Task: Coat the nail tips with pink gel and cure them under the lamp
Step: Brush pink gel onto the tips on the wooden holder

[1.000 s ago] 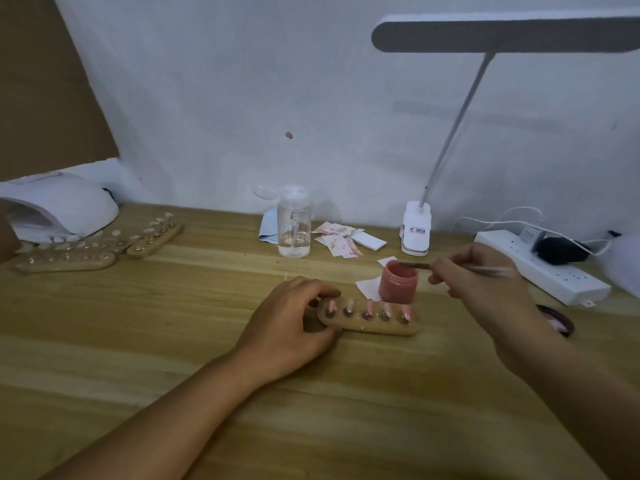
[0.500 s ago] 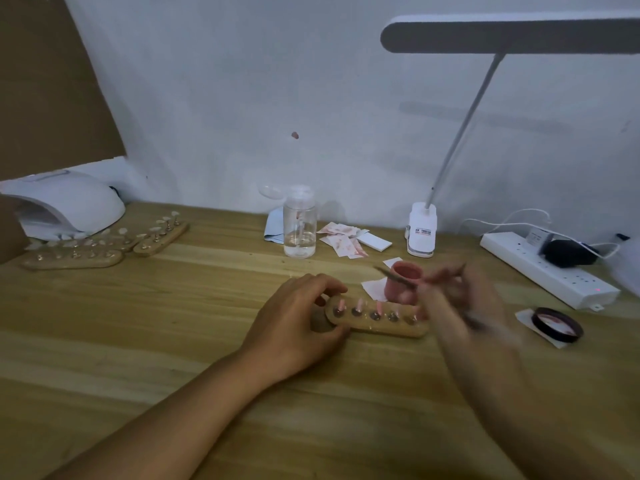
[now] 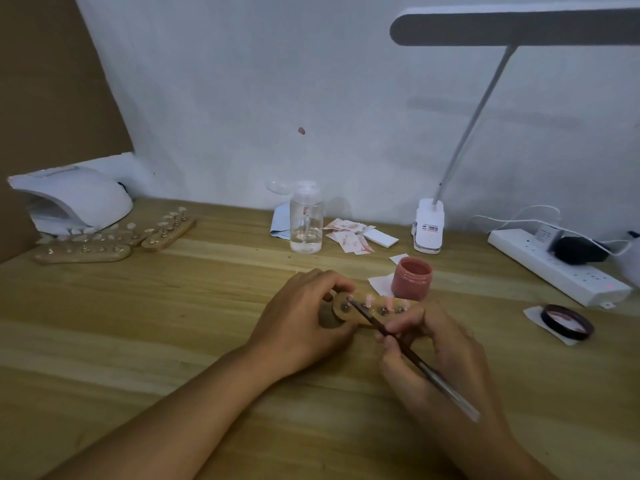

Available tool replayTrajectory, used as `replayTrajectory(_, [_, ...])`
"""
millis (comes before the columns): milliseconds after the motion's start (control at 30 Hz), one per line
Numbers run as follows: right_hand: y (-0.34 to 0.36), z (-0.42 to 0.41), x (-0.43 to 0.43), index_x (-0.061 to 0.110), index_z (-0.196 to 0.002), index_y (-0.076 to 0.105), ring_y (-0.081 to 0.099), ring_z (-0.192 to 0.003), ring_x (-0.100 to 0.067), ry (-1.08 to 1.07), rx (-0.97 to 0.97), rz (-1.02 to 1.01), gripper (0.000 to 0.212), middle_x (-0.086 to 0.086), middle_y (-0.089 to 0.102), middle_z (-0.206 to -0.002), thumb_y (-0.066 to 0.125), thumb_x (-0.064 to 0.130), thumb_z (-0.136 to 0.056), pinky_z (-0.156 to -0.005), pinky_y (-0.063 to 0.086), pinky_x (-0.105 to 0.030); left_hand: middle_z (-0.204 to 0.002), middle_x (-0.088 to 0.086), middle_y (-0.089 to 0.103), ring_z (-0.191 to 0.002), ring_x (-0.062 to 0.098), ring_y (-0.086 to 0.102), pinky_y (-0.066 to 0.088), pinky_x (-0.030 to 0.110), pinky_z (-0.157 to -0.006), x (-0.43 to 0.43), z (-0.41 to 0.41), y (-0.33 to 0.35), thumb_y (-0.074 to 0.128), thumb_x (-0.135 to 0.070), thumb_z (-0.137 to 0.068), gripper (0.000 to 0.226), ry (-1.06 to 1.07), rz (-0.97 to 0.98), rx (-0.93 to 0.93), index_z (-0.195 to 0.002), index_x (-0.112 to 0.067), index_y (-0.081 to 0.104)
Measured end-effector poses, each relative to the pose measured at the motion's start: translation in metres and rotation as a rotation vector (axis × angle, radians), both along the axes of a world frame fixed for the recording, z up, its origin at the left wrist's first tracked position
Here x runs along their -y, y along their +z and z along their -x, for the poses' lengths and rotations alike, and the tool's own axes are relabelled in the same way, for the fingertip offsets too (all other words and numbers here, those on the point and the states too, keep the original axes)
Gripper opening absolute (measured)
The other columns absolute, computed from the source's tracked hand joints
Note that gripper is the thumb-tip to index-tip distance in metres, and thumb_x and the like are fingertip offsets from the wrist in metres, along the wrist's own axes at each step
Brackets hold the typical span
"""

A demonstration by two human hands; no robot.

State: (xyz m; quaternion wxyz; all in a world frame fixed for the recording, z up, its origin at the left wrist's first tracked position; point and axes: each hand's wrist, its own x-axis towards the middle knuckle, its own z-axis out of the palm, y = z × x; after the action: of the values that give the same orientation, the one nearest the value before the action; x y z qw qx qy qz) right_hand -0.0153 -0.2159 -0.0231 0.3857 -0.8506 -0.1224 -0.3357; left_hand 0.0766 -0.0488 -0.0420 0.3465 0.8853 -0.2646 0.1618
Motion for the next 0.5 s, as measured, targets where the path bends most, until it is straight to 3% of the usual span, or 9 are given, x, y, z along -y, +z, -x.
replayTrajectory(433, [0.0022, 0.0028, -0.0006, 0.021, -0.076, 0.060, 0.059, -0.074, -0.001, -0.007, -0.003, 0.054, 0.015, 0.018, 0.059, -0.068, 0.068, 0.017, -0.063, -0.082, 0.049, -0.053, -0.102, -0.020, 0.060, -0.096, 0.002, 0.052, 0.047, 0.028, -0.082, -0.0003, 0.0000, 0.0000, 0.071, -0.043, -0.071, 0.041, 0.001, -0.006, 0.004, -0.109, -0.036, 0.061])
replayTrajectory(500, [0.0002, 0.0023, 0.0000, 0.023, -0.076, 0.059, 0.059, -0.076, 0.002, -0.018, 0.022, 0.091, 0.017, 0.020, 0.059, -0.069, 0.068, 0.017, -0.063, -0.089, 0.046, -0.051, -0.102, -0.020, 0.060, -0.096, 0.001, 0.052, 0.047, 0.027, -0.082, -0.0003, 0.0003, 0.0000, 0.071, -0.043, -0.071, 0.041, 0.000, -0.004, 0.007, -0.110, -0.035, 0.061])
